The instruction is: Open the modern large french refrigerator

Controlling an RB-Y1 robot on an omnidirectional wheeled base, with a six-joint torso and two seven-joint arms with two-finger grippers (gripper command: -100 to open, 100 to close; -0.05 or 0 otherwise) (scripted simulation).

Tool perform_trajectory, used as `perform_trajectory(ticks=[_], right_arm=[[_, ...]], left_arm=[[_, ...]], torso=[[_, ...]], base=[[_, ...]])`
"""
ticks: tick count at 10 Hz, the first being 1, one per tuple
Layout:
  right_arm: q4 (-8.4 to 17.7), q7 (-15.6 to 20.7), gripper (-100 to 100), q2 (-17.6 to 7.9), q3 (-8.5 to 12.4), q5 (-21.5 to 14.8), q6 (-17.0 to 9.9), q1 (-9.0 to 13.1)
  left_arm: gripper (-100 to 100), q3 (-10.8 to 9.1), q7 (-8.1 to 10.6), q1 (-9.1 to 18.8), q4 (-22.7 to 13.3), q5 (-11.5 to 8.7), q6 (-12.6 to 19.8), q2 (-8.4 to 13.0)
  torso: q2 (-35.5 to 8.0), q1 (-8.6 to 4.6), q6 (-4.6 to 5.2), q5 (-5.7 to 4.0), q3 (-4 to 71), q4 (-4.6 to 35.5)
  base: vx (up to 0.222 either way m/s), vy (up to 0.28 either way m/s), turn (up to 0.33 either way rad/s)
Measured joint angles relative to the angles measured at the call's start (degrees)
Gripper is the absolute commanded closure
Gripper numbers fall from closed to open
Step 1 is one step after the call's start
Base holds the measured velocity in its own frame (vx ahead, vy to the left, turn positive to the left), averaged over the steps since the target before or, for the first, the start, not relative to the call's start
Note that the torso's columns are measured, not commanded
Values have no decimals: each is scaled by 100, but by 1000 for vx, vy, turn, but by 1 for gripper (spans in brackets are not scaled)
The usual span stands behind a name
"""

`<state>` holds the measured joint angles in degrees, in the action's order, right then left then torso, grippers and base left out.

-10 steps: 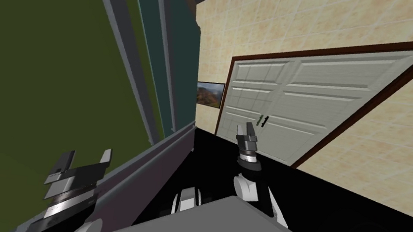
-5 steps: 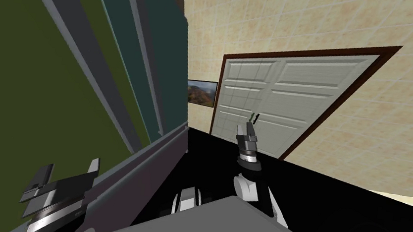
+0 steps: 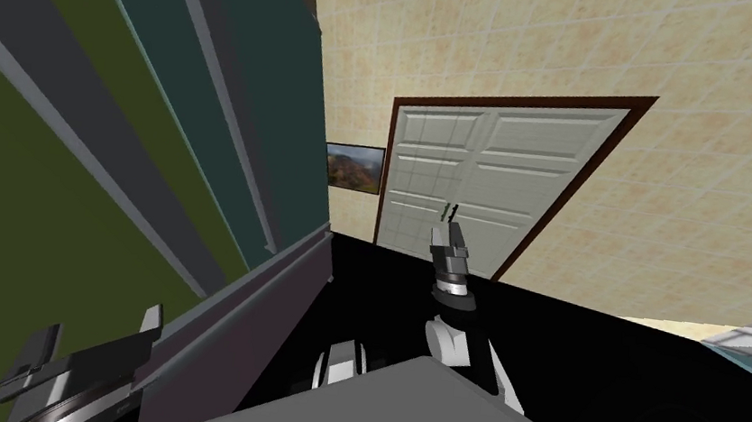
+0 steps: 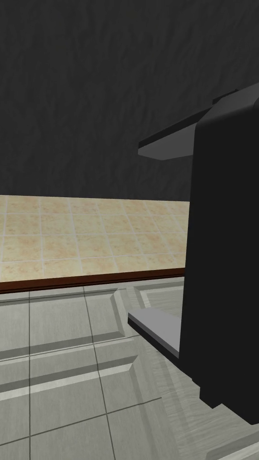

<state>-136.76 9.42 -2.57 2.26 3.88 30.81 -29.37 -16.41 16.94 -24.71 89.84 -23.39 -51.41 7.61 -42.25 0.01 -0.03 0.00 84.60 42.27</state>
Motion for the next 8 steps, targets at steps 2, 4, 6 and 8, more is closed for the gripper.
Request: perform_trajectory(ticks=[2,4,6,8], right_arm=[[0,0,0,0,-1,0,0,1],[0,0,0,0,0,0,0,1],[0,0,0,0,0,0,0,0],[0,0,0,0,0,0,0,0]], left_arm=[[-100,-105,77,55,-319,-141,-87,-24],[-100,-251,227,88,-686,-319,-252,-12],[-100,-379,337,83,-994,-470,-409,-31],[-100,-425,428,107,-1279,-577,-503,-48]], torso=[[-1,-5,4,-1,-1,1],[11,5,21,10,3,-6],[47,4,49,25,21,-18],[29,-7,15,2,17,-8]], base=[[66,-65,-215],[55,-64,-157],[53,-53,-161],[68,-48,-153]])
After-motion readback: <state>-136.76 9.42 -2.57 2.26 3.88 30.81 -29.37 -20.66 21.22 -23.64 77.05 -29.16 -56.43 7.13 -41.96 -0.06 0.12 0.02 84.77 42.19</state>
